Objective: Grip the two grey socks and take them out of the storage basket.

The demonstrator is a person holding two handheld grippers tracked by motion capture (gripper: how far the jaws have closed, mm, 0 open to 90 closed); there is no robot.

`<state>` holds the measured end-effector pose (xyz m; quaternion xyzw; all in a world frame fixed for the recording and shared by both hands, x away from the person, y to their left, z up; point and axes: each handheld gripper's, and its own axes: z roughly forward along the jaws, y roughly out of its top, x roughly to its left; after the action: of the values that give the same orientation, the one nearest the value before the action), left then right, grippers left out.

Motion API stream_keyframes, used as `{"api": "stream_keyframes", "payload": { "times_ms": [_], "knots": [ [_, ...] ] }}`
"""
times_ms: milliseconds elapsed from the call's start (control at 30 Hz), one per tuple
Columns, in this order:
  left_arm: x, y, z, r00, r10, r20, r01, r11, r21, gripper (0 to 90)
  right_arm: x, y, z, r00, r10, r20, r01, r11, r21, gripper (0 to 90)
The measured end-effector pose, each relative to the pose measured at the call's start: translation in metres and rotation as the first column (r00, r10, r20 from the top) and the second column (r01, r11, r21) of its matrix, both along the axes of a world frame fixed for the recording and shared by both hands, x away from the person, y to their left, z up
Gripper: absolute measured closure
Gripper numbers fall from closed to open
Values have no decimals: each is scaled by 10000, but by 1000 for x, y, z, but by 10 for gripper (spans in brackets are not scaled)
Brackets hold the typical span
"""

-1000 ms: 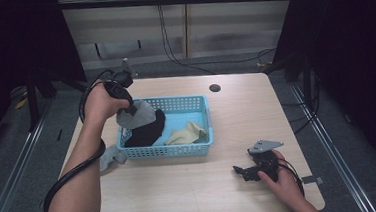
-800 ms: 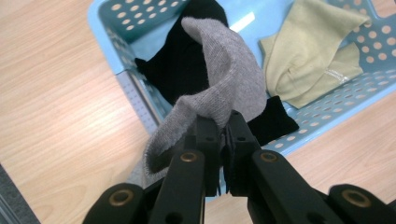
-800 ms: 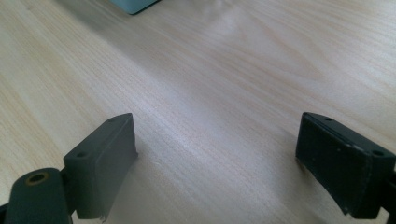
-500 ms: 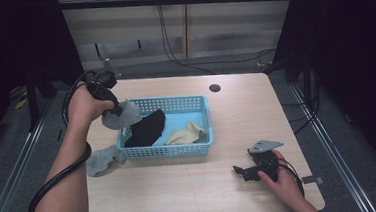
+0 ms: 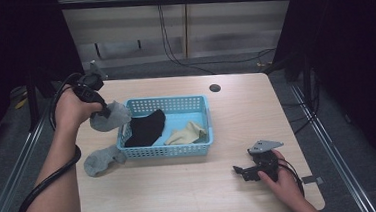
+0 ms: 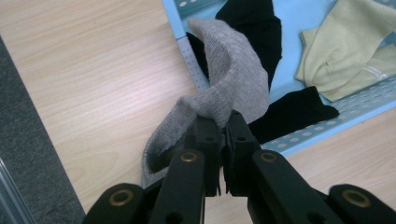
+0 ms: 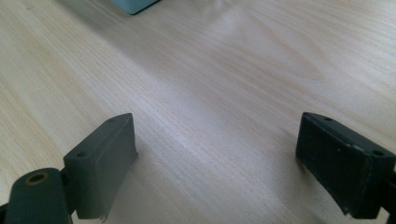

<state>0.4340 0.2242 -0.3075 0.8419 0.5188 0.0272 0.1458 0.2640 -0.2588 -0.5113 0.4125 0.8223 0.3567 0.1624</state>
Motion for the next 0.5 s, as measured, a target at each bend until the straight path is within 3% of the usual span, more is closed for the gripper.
{"api": "stream_keyframes", "payload": {
  "times_ms": [500],
  "knots": [
    [-5,31,-14,9978,664,78,-666,9974,261,864,0,0,0,10000,1,1,-1,10000,-2,116]
  ]
}}
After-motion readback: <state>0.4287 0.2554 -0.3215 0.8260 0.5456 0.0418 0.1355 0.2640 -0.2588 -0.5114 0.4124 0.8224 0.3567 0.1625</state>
